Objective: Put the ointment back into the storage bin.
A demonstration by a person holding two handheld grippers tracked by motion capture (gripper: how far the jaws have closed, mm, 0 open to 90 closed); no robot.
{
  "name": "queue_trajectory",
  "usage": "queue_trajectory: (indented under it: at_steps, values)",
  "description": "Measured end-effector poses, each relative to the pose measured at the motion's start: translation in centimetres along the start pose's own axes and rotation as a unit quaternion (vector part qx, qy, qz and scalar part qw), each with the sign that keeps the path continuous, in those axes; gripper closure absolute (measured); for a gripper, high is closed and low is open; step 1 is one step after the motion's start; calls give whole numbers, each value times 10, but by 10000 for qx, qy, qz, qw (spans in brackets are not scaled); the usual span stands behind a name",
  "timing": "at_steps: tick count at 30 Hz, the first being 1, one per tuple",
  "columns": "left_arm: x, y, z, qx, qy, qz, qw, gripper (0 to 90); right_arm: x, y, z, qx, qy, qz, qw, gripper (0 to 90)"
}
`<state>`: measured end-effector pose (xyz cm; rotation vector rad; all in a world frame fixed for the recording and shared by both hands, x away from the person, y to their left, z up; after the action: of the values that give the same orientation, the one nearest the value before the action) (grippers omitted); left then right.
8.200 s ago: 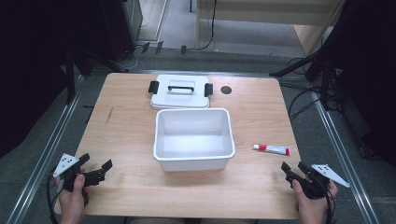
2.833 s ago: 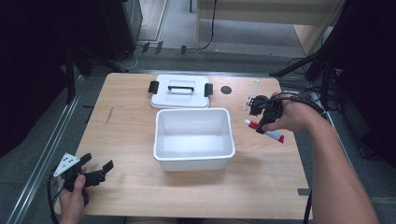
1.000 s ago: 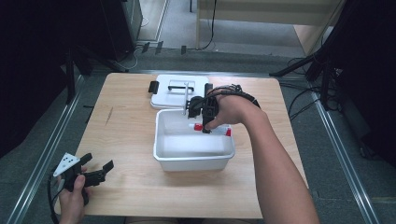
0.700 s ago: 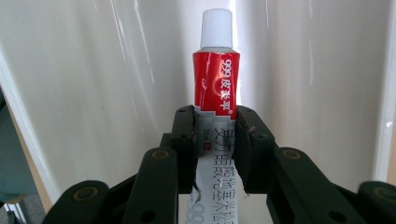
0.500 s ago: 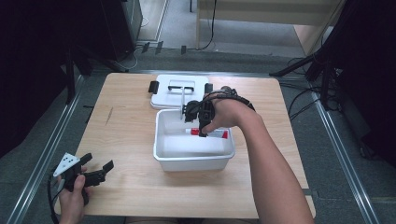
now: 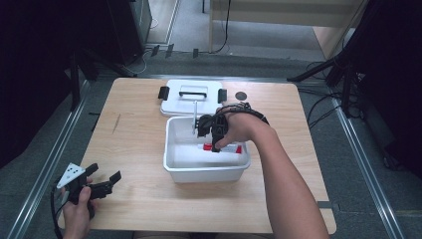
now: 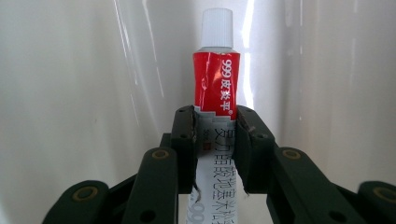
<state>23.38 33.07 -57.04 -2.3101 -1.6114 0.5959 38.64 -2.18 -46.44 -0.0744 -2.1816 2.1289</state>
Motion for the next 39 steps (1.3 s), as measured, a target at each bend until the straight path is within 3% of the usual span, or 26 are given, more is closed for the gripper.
queue_trajectory:
  at_steps: [15,39]
  values:
    - [0,0,0,9,-4,2,10000,1,3,26,0,88,-95,-50,9999,717]
    - [0,0,0,17,-11,4,10000,1,6,43,-1,236,-202,-78,9995,716]
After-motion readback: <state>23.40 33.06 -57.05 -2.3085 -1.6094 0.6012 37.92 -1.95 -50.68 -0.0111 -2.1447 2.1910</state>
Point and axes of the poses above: each handheld gripper's, and its own axes: y roughly forward along the jaws, z roughly out of its underside, x roughly to its left, the point moved 4 cm from there along y, roughly forward along the jaws, and after that the axes turned 3 degrees about y, right-handed, at the moved point
